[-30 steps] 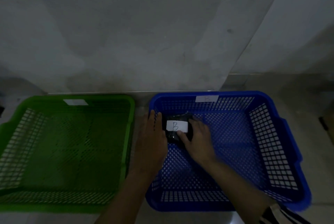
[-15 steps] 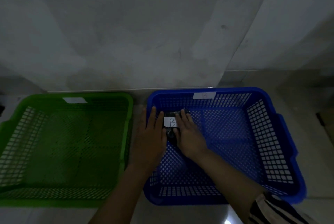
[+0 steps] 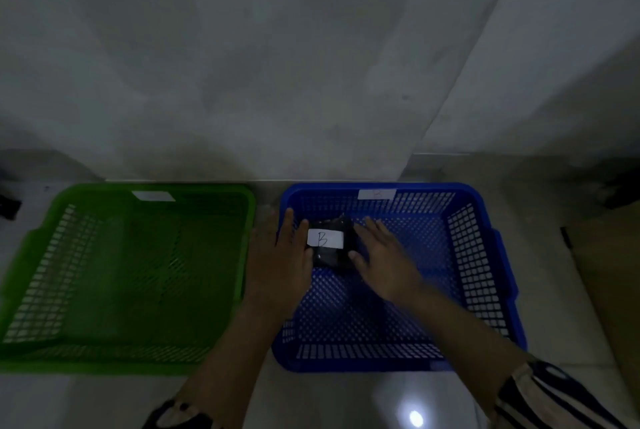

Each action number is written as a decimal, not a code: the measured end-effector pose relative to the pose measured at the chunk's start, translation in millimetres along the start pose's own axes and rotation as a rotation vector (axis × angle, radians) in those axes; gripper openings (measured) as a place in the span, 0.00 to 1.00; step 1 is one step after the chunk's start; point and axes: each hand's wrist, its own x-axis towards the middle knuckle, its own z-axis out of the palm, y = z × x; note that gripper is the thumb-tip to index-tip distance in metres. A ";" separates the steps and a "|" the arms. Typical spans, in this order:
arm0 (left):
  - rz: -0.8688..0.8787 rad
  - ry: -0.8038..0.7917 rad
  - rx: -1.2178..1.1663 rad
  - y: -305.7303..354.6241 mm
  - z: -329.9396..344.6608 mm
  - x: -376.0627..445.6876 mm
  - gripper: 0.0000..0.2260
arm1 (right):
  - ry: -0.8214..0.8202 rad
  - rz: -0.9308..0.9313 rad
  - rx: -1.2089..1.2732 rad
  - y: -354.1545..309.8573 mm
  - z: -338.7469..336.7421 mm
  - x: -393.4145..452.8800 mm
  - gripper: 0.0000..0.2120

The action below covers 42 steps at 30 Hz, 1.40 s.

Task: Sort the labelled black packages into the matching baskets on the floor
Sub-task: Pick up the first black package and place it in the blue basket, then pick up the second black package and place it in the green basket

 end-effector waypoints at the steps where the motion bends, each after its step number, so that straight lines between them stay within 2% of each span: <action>1: 0.012 -0.003 -0.007 3.4 -14.6 -6.9 0.21 | -0.020 0.022 -0.027 -3.7 -13.1 -12.0 0.26; 7: 0.012 -0.078 0.010 31.5 -124.2 -60.7 0.21 | -0.052 0.085 -0.030 -41.2 -100.2 -103.0 0.26; 11: 0.000 -0.307 -0.019 51.2 -215.0 -97.0 0.22 | -0.024 0.116 0.001 -79.5 -167.1 -163.9 0.26; 15: 0.012 -0.331 -0.005 71.5 -308.4 -135.5 0.23 | 0.019 0.100 -0.014 -123.0 -237.5 -224.5 0.26; 22: 0.056 -0.200 -0.052 124.2 -472.0 -180.7 0.22 | 0.166 0.075 -0.019 -184.7 -367.1 -323.7 0.26; 26: 0.125 -0.106 -0.047 168.2 -529.8 -198.7 0.22 | 0.271 0.037 -0.001 -193.9 -420.9 -382.2 0.26; 32: 0.232 0.050 -0.071 266.4 -583.1 -220.5 0.22 | 0.449 0.004 0.069 -158.3 -484.8 -467.6 0.25; 39: 0.276 0.211 -0.179 398.7 -599.8 -260.3 0.19 | 0.531 -0.007 -0.034 -56.5 -554.7 -541.4 0.29; 42: 0.263 0.123 -0.197 446.7 -603.4 -275.3 0.21 | 0.515 0.045 -0.042 -17.2 -576.5 -561.8 0.25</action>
